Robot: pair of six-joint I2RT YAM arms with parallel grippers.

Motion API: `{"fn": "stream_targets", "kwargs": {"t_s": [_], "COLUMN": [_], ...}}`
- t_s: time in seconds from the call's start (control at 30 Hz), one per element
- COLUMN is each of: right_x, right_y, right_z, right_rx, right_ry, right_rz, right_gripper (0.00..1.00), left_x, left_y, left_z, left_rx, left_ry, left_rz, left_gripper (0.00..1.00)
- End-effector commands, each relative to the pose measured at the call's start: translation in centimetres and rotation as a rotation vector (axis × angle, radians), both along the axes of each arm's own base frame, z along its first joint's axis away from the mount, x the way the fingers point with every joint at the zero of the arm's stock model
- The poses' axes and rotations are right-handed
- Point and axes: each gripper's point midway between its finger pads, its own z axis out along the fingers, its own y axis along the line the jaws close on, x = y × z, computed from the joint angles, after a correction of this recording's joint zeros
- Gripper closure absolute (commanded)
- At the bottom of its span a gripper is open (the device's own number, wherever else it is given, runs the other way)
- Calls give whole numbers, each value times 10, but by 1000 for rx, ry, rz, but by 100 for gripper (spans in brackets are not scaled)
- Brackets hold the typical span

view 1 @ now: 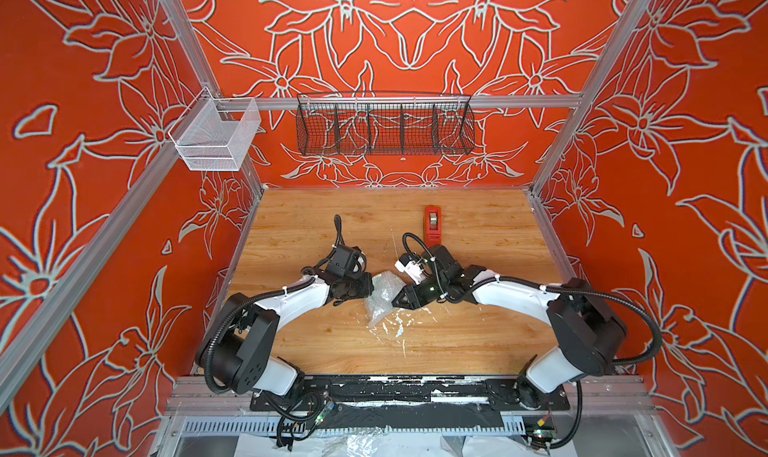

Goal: Wrap bowls in bubble wrap
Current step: Stick the tape on the bubble wrap.

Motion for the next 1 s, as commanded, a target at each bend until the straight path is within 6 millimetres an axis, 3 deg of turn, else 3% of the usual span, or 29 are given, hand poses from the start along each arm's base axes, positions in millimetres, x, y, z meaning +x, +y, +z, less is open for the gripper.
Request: {"fn": "stream_targets", "kwargs": {"t_s": [0.0,0.17,0.33,0.6,0.97], "right_x": [-1,-2,-6,-11,-19], "right_y": [-8,-7,1,11,10], "right_z": [3,16,13,-4,-32], "right_rx": [-27,22,40,45,24], "right_ry": [-24,-30,1,52,114], "right_rz": [-38,-59,-54,-54,-59], "right_gripper": [62,69,82,84,86], "left_x": [2,1,1,1,1], "left_y": [-1,-1,-1,-1,-2], "left_z": [4,4,3,2,1], "left_rx": [1,-1,-5,-4,-3], "left_ry": [-2,-3,0,-1,1], "left_rz": [2,2,4,5,5], "left_gripper": [100,100,100,100,100]}}
